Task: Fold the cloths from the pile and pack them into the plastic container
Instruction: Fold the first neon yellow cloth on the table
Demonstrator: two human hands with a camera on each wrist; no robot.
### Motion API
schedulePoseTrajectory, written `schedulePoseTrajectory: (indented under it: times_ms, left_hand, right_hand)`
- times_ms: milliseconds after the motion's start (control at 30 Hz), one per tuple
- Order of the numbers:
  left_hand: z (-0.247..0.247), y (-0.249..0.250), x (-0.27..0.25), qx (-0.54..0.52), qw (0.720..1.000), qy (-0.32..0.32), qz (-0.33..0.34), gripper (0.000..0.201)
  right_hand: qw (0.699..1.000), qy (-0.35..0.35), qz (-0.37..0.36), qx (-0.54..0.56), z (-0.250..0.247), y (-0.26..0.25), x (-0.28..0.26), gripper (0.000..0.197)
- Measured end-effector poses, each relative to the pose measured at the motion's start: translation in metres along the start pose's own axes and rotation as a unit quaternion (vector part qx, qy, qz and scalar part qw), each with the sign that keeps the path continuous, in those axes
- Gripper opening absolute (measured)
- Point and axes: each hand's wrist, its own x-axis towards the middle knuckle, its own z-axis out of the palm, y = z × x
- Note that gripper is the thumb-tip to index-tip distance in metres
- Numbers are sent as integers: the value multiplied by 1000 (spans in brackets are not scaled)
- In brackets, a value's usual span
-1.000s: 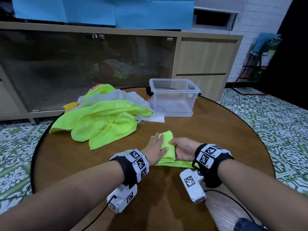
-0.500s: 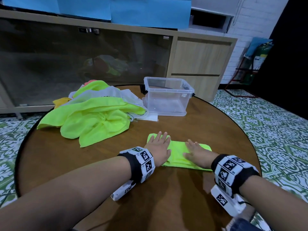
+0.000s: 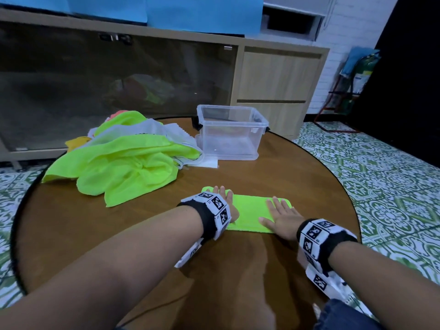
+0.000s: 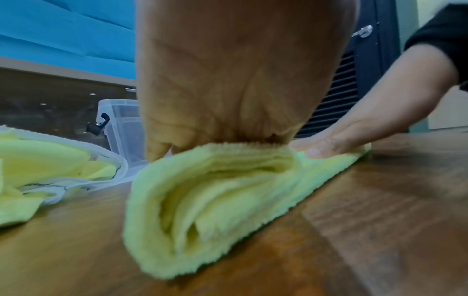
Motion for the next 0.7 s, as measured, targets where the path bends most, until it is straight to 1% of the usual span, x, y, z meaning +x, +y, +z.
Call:
schedulePoseTrajectory:
  times_ms: [133, 233, 333, 400, 500, 600, 700]
  left_hand:
    - [8, 12, -5, -13, 999, 30, -27, 71]
    - [13, 8, -12, -7, 998, 55, -21, 67]
    - [11, 2, -10, 15, 998, 51, -23, 63]
    - [10, 6, -9, 37, 998, 35, -49, 63]
    - [6, 9, -11, 20, 996, 16, -82, 64]
    - [5, -13, -10, 11, 996, 15, -91, 68]
    - [6, -51, -10, -41, 994, 31, -93, 68]
  right_hand:
    - [1000, -3, 7, -1, 1, -4, 1, 73]
    - [1000, -13, 12, -2, -1, -5, 0, 72]
    - [1000, -16, 12, -1, -4, -6, -2, 72]
    - [1000, -15, 17, -1, -6, -6, -1, 72]
    - [1000, -12, 18, -9, -10, -13, 2, 72]
    - [1000, -8, 1, -11, -16, -34, 6, 73]
    - [999, 0, -38, -9, -19, -60, 16, 75]
